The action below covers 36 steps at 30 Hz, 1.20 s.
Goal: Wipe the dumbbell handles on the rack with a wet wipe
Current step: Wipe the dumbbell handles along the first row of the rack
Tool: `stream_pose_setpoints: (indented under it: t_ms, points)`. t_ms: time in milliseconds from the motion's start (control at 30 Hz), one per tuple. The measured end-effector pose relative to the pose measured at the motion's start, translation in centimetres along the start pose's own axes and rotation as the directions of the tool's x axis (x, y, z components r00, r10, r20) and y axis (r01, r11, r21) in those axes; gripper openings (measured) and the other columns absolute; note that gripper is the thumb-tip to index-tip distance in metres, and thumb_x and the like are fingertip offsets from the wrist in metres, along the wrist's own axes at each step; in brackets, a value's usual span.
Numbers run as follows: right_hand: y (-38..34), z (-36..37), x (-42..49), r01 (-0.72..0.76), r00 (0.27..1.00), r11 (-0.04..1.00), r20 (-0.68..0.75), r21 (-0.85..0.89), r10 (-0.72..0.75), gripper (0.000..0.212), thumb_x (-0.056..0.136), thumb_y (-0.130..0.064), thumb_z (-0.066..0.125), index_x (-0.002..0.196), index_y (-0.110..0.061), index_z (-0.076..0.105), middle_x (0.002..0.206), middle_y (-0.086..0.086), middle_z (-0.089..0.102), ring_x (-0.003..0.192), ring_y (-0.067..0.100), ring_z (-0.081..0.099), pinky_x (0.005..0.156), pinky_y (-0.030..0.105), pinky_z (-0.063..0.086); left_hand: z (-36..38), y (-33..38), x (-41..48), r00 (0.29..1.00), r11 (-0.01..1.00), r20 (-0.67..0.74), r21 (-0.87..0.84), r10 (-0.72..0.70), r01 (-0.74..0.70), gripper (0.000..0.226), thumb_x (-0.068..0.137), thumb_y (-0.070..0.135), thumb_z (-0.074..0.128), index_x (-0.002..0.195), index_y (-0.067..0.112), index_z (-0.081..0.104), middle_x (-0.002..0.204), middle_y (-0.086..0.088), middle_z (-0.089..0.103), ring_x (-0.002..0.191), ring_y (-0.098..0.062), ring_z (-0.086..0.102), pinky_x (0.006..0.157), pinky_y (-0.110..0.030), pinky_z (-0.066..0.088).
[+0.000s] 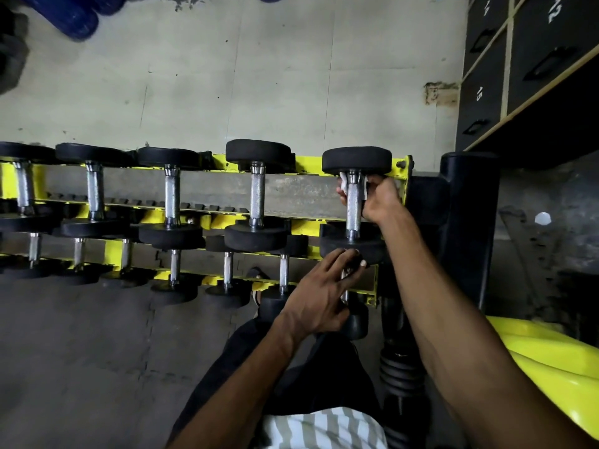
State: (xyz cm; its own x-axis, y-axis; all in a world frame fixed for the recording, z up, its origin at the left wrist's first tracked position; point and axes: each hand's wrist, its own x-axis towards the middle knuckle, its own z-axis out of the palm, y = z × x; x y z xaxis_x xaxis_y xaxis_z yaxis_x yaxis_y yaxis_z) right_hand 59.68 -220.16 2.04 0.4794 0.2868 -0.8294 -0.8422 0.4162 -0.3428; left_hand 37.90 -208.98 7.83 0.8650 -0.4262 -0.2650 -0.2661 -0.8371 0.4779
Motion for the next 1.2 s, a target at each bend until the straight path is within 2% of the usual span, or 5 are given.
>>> stream_pose_setpoints:
  t_ms: [467,600,733,900,1200]
  points:
    - [1.6,0.5,-0.8,0.075,0.996,0.965,0.064,-0.250,-0.061,0.036,0.090,-0.021,0.022,0.071,-0.008,0.050,0.061,0.012,0.051,0.050,0.020,0.047,0.055,0.030,0.032,-0.1,-0.1,0.0,1.000,1.000,-0.014,-0.003,0.011,-0.011,0.095,0.065,0.033,0.071,0.153,0.012,0.044,0.158,-0.016,0.033,0.148,-0.034,0.028,0.117,-0.038,0.036]
    - [2.8,-1.3,-1.5,0.090,0.941,0.764,-0.195,-0.639,-0.275,0.030,0.090,-0.019,0.043,0.063,-0.015,0.056,0.065,0.002,0.059,0.067,0.020,0.054,0.064,0.030,0.039,-0.1,-0.3,-0.1,1.000,0.999,-0.020,-0.031,0.018,-0.019,0.094,0.066,0.032,0.070,0.153,0.011,0.043,0.159,-0.015,0.032,0.149,-0.033,0.027,0.119,-0.040,0.035]
    - [4.4,-5.1,-2.2,0.115,0.892,0.415,-0.091,-0.903,-0.444,0.035,0.094,-0.030,0.060,0.064,-0.011,0.061,0.068,0.003,0.060,0.065,0.016,0.054,0.060,0.028,0.039,0.1,-0.4,-0.2,0.999,1.000,-0.035,-0.014,0.018,-0.019,0.094,0.065,0.031,0.070,0.153,0.011,0.044,0.158,-0.016,0.033,0.148,-0.034,0.028,0.120,-0.038,0.031]
    - [6.5,-6.7,-4.3,0.208,0.835,0.486,-0.105,-0.849,-0.540,0.023,0.073,-0.030,0.086,0.077,-0.011,0.075,0.075,0.006,0.075,0.066,0.017,0.069,0.064,0.029,0.053,0.3,-0.6,-0.3,0.999,0.999,-0.031,-0.025,0.025,-0.026,0.095,0.066,0.034,0.071,0.154,0.012,0.042,0.159,-0.017,0.032,0.148,-0.036,0.027,0.122,-0.040,0.029]
    - [6.4,-3.2,-6.9,0.057,0.782,0.248,-0.111,-0.967,-0.613,0.033,0.054,-0.046,0.089,0.065,-0.023,0.068,0.070,-0.010,0.069,0.067,0.014,0.067,0.062,0.025,0.051,0.3,-0.9,-0.4,0.998,0.998,-0.046,-0.033,0.046,-0.047,0.093,0.066,0.032,0.071,0.152,0.009,0.044,0.158,-0.019,0.031,0.148,-0.036,0.026,0.122,-0.038,0.025]
